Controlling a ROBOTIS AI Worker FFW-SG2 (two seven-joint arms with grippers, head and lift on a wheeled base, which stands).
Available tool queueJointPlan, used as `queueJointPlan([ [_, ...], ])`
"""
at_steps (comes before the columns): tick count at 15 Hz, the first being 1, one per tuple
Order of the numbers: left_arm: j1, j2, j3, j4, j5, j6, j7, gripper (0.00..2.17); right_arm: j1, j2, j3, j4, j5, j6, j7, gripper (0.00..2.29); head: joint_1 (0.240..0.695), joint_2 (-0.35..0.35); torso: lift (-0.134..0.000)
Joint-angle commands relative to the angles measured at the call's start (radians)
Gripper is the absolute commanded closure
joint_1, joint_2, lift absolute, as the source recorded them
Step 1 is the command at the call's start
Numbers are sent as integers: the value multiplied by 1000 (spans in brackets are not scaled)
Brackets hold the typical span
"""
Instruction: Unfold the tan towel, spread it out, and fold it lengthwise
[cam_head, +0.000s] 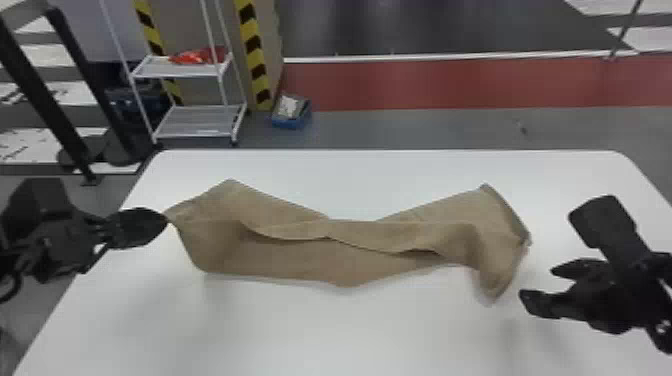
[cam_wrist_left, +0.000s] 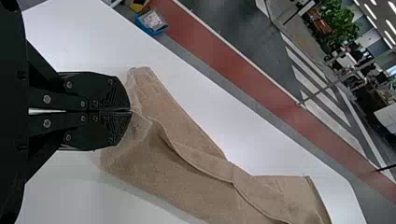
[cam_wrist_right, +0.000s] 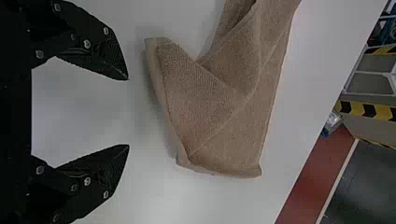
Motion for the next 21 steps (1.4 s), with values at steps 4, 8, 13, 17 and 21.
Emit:
queueJointPlan([
  [4,19,-4,5,-12,4,-3,-3,1413,-43,67,94,-21,36,36,-14,427,695,146,-123],
  [8,19,-6,7,-14,7,-3,-3,1413,-128,96,216,73,84,45,-28,427,695,182,-123],
  [13,19,-3,13,-6,12,-9,-5,1413,-174,106,267,125,130,73,-31,434,695,214,-123],
  [17,14,0,14,3,12,-9,-2,1413,-171,106,267,125,137,76,-31,589,695,207,-123],
  [21,13,-1,14,9,14,-25,-2,1413,-168,93,261,125,154,79,-29,1210,695,201,-123],
])
